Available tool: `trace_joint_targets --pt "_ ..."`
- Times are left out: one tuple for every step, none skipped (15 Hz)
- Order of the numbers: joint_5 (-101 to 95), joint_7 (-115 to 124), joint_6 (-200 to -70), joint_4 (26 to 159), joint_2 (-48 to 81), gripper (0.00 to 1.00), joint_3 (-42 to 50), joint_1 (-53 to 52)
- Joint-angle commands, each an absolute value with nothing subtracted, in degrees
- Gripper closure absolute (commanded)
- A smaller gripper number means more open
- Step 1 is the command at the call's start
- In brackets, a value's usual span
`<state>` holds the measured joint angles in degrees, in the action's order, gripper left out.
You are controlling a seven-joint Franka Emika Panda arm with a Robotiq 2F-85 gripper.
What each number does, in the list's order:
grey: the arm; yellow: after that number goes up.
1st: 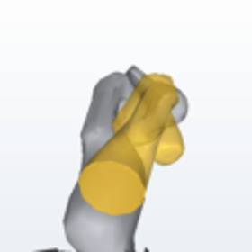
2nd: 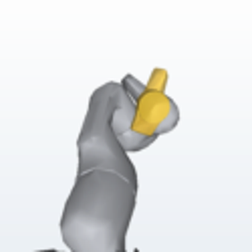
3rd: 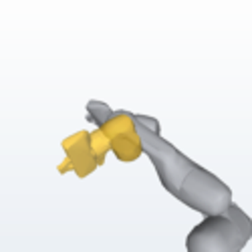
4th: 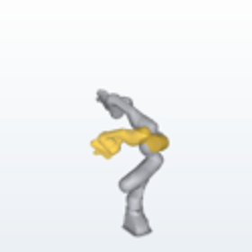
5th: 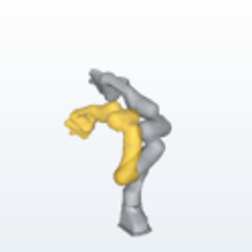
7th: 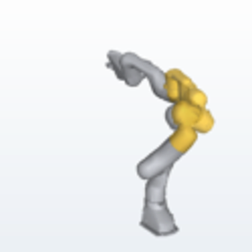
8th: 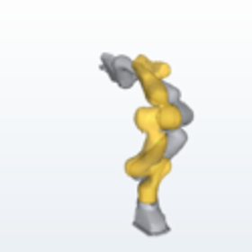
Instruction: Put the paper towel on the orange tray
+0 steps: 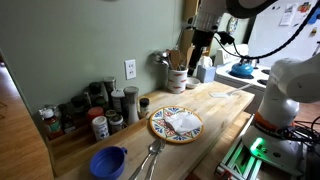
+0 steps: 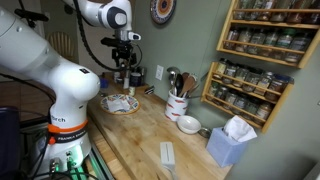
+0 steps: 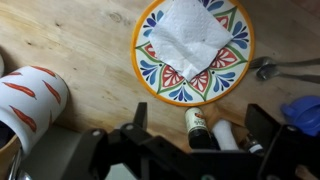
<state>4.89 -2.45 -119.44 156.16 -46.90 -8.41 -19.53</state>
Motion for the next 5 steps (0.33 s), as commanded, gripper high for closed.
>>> trace_joint_targets --pt "5.2 -4.2 -119.2 156.0 -47.0 0.0 -9.1 -18.9" --pt "5.2 -4.4 -119.2 156.0 -47.0 0.0 -9.2 -19.0" --pt "5.2 -4.4 -119.2 156.0 -47.0 0.0 -9.2 -19.0" --pt "5.2 -4.4 -119.2 156.0 -47.0 0.0 -9.2 -19.0" --pt "5.2 -4.4 -119.2 156.0 -47.0 0.0 -9.2 -19.0"
